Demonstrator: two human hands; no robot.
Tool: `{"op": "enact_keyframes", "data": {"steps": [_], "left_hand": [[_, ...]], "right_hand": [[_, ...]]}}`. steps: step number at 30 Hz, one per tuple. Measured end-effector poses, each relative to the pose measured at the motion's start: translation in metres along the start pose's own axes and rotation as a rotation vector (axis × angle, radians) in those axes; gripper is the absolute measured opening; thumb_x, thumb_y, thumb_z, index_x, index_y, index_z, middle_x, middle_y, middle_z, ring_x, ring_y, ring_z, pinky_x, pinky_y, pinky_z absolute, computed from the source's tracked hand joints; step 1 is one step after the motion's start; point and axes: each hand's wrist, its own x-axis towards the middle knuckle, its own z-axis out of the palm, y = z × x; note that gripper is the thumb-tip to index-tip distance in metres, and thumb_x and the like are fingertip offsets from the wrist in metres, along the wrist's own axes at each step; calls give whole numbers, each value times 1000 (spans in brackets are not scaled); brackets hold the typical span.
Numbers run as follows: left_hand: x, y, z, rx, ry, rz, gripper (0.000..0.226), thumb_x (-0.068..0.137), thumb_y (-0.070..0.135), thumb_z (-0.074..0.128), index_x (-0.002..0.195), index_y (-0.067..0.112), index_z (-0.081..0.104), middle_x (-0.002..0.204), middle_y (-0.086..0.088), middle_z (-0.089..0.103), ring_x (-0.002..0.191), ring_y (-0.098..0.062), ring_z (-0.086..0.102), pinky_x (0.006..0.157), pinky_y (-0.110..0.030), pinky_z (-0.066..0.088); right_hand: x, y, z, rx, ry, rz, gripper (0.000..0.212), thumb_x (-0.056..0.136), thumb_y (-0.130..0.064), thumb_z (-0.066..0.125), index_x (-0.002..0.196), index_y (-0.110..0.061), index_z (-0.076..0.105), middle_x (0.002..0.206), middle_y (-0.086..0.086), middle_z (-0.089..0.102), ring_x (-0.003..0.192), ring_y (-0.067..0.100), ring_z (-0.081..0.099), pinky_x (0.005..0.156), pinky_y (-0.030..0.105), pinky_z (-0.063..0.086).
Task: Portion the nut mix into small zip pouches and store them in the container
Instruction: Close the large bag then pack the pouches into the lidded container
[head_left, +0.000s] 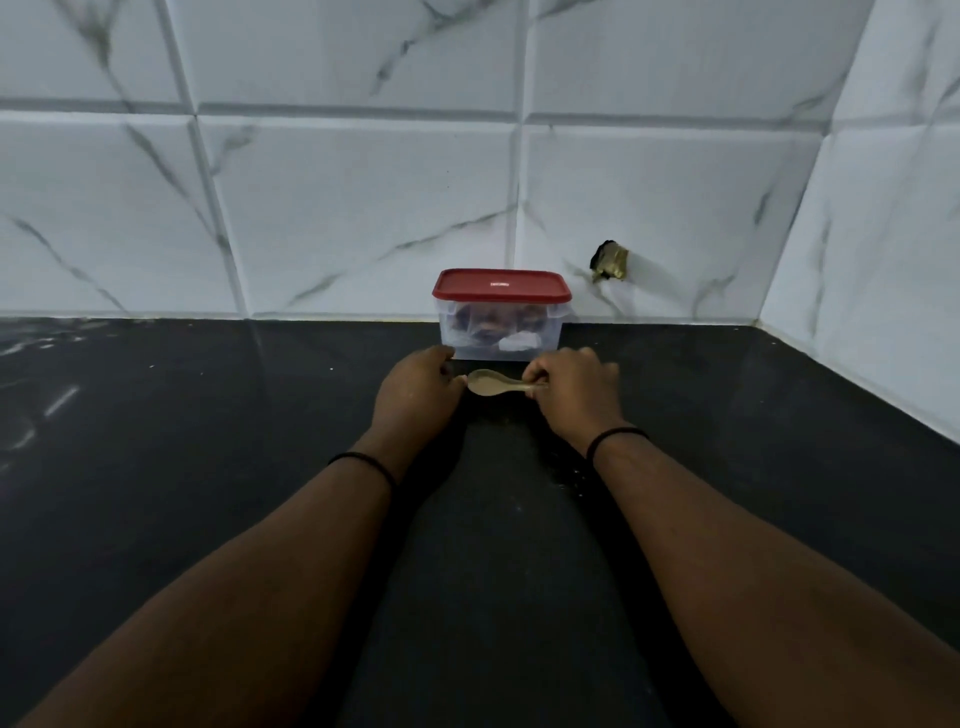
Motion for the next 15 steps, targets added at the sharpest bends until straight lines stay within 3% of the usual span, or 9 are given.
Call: {"op": "enact_keyframes", "data": {"steps": [5,9,15], "left_hand": [[16,2,11,164,-125,64,23,92,33,61,112,23,69,101,-2,69,91,-22,64,82,-41,56],[23,0,14,192,-120,70,20,92,34,63,105,21,70,96,-1,69,85,-19,62,74,-35,52],[19,3,12,177,-121,42,20,91,34,64,105,20,66,98,-1,67,87,-19,61,78,-37,53]], "right_hand": [[31,5,20,66,-9,21,11,86,-22,69,89,-32,72,99,-9,71,106,20,55,92,42,34],[38,13,24,159,-32,37,9,84,-26,73,90,-32,72,98,-11,71,110,18,56,96,42,34],[33,13,21,180,24,23,28,79,-21,77,103,-33,70,98,-11,69,109,19,55,97,42,33]]}}
